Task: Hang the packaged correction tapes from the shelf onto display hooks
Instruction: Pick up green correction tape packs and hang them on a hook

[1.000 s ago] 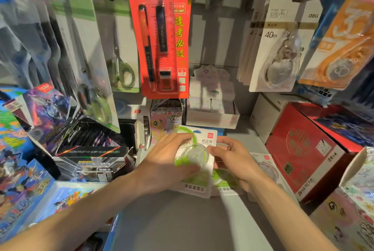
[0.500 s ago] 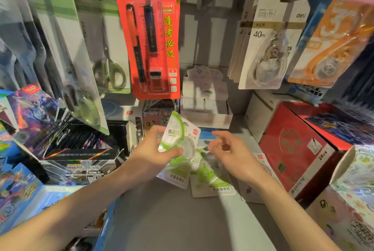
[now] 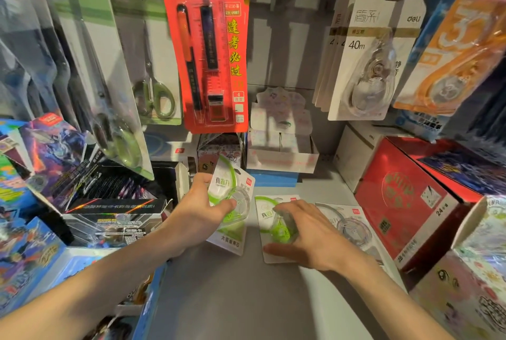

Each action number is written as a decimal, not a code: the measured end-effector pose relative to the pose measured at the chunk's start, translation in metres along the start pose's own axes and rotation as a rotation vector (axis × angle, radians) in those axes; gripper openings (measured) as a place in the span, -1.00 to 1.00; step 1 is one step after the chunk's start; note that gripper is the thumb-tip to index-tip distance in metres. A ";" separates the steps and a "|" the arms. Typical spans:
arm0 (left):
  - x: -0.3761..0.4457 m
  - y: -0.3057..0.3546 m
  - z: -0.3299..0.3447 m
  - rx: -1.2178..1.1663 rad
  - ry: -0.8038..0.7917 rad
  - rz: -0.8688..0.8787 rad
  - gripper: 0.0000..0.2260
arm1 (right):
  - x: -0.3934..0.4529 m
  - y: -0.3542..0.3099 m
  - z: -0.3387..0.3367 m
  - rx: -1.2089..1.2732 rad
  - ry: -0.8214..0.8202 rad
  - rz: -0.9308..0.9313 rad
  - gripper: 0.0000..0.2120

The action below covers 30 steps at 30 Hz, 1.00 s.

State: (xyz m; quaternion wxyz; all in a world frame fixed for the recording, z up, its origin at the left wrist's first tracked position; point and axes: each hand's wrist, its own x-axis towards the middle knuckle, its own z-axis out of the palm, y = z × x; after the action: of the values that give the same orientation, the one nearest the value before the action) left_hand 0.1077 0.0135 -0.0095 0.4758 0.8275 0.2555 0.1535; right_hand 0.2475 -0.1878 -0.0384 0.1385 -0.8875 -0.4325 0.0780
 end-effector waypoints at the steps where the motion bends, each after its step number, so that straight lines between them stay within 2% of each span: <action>1: -0.001 0.000 0.000 -0.017 -0.002 -0.013 -0.61 | -0.001 0.001 -0.001 0.023 0.027 0.005 -0.12; 8: -0.001 0.000 0.001 -0.098 -0.035 -0.076 -0.59 | -0.011 0.006 -0.019 0.201 0.204 0.041 -0.23; 12: 0.002 0.001 0.012 -0.203 -0.054 -0.092 -0.60 | -0.016 -0.010 -0.017 0.337 0.216 -0.059 -0.34; 17: 0.004 0.001 0.022 -0.299 -0.040 -0.075 -0.61 | -0.011 -0.025 0.000 0.315 0.223 -0.151 -0.16; 19: 0.005 0.000 0.021 -0.293 -0.032 -0.084 -0.59 | -0.012 -0.026 0.000 0.366 0.220 -0.164 -0.19; 24: 0.003 0.000 0.017 -0.334 -0.027 -0.073 -0.55 | -0.011 -0.018 -0.010 0.766 0.210 0.063 -0.37; 27: 0.001 0.002 0.017 -0.358 -0.036 -0.069 -0.49 | -0.009 -0.013 -0.012 1.048 0.103 0.206 -0.52; 28: -0.001 0.004 0.016 -0.364 -0.040 -0.066 -0.50 | -0.010 -0.011 -0.013 1.120 0.074 0.230 -0.55; 30: -0.004 0.007 0.015 -0.368 -0.042 -0.051 -0.56 | -0.014 -0.009 -0.015 1.227 0.067 0.261 -0.47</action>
State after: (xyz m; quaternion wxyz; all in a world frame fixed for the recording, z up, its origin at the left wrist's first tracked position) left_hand 0.1136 -0.0027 -0.0115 0.6283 0.7228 0.2337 0.1682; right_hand 0.2360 -0.1965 -0.0211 0.6256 -0.6937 -0.1926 0.3007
